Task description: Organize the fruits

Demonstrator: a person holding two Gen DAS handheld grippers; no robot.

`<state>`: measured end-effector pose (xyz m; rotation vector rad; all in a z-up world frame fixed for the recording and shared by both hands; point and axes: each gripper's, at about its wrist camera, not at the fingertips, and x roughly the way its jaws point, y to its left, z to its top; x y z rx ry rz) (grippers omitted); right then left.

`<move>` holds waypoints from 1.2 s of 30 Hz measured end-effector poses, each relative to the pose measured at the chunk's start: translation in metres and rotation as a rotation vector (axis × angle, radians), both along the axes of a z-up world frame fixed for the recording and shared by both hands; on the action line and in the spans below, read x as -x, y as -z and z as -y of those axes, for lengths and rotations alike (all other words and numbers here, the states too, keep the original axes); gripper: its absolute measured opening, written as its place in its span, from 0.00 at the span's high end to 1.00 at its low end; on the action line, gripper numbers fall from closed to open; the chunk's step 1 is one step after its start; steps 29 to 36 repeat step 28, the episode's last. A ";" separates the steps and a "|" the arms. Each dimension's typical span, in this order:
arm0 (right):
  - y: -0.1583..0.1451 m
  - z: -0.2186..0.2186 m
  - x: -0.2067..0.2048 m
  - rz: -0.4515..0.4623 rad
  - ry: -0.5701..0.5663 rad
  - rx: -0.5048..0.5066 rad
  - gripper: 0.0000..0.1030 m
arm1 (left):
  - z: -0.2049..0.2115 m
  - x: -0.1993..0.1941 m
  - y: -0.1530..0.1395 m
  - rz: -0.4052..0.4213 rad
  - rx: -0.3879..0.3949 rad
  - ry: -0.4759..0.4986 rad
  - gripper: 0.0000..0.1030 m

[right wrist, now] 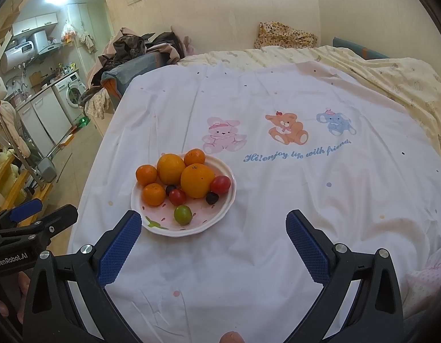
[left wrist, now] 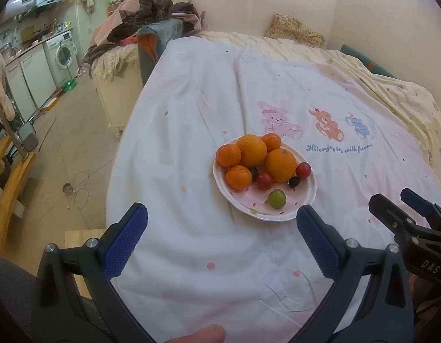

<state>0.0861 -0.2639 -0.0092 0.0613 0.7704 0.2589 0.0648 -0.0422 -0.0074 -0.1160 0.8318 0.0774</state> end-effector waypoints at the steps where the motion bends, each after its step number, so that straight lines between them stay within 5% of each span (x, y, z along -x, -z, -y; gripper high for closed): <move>1: 0.001 0.000 0.000 -0.001 -0.001 0.000 0.00 | 0.000 0.000 0.000 -0.001 -0.001 -0.001 0.00; 36: 0.004 -0.003 0.001 -0.003 -0.004 0.001 0.00 | -0.003 0.001 0.001 -0.014 0.010 -0.005 0.00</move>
